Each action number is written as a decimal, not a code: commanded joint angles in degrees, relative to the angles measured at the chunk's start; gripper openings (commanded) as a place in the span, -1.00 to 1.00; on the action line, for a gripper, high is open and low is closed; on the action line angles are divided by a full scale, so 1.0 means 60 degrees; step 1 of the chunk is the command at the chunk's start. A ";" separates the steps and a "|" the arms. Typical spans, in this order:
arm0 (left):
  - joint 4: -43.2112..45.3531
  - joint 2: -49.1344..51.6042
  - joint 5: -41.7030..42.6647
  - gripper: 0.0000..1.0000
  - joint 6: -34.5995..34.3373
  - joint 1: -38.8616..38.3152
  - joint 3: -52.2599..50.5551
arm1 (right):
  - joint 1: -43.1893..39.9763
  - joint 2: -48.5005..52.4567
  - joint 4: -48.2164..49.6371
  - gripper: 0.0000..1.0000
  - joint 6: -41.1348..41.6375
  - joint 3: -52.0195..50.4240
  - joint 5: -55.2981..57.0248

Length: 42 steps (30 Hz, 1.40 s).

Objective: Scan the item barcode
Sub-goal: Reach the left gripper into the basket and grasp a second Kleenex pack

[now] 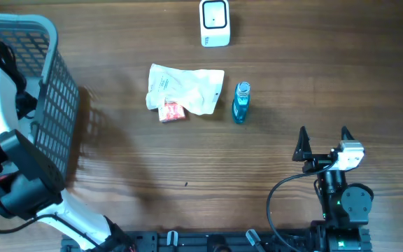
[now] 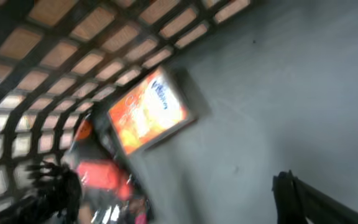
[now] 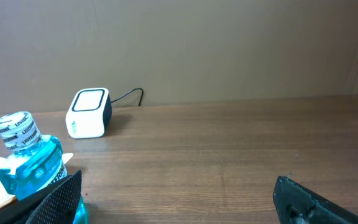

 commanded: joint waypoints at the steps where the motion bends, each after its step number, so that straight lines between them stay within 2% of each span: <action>1: 0.0907 0.0018 -0.0324 0.76 0.1162 0.0084 -0.0528 | -0.0029 -0.0033 0.0029 1.00 0.0142 -0.0007 -0.0142; 3: 0.1286 0.0018 -0.0331 0.54 0.1188 0.0095 -0.0692 | -0.0029 -0.0033 0.0029 1.00 0.0138 -0.0007 -0.0142; 4: 0.1453 0.0018 -0.0328 0.51 0.1184 0.0127 -0.0776 | -0.0029 -0.0033 0.0029 1.00 0.0138 -0.0007 -0.0142; 11: 0.0874 0.0033 -0.0029 0.57 0.1184 0.0801 -0.0798 | -0.0029 -0.0033 0.0029 1.00 0.0138 -0.0007 -0.0142; 16: 0.0703 0.0036 0.0240 0.53 0.1217 0.1184 -0.0969 | -0.0029 -0.0033 0.0029 0.99 0.0138 -0.0007 -0.0142; 20: 0.0732 0.0036 -0.0477 0.54 0.1209 0.1180 -0.0984 | -0.0029 -0.0033 0.0029 1.00 0.0142 -0.0007 -0.0142; 31: 0.2616 0.0036 -0.0630 0.52 0.1220 0.1209 -0.2200 | -0.0029 -0.0033 0.0029 1.00 0.0142 -0.0007 -0.0142; 32: 0.2710 0.0036 -0.0470 0.50 0.1231 0.1213 -0.2200 | -0.0029 -0.0033 0.0029 1.00 0.0138 -0.0007 -0.0142; 35: 0.2994 0.0051 0.1708 0.46 0.2146 0.1475 -0.2200 | -0.0029 -0.0033 0.0029 1.00 0.0142 -0.0007 -0.0142; 40: 0.3009 0.0051 0.1832 0.46 0.2218 0.2273 -0.2211 | -0.0029 -0.0033 0.0029 1.00 0.0138 -0.0007 -0.0142; 42: 0.2983 0.0055 0.2659 0.45 0.2313 0.2583 -0.2269 | -0.0029 -0.0033 0.0029 1.00 0.0142 -0.0007 -0.0142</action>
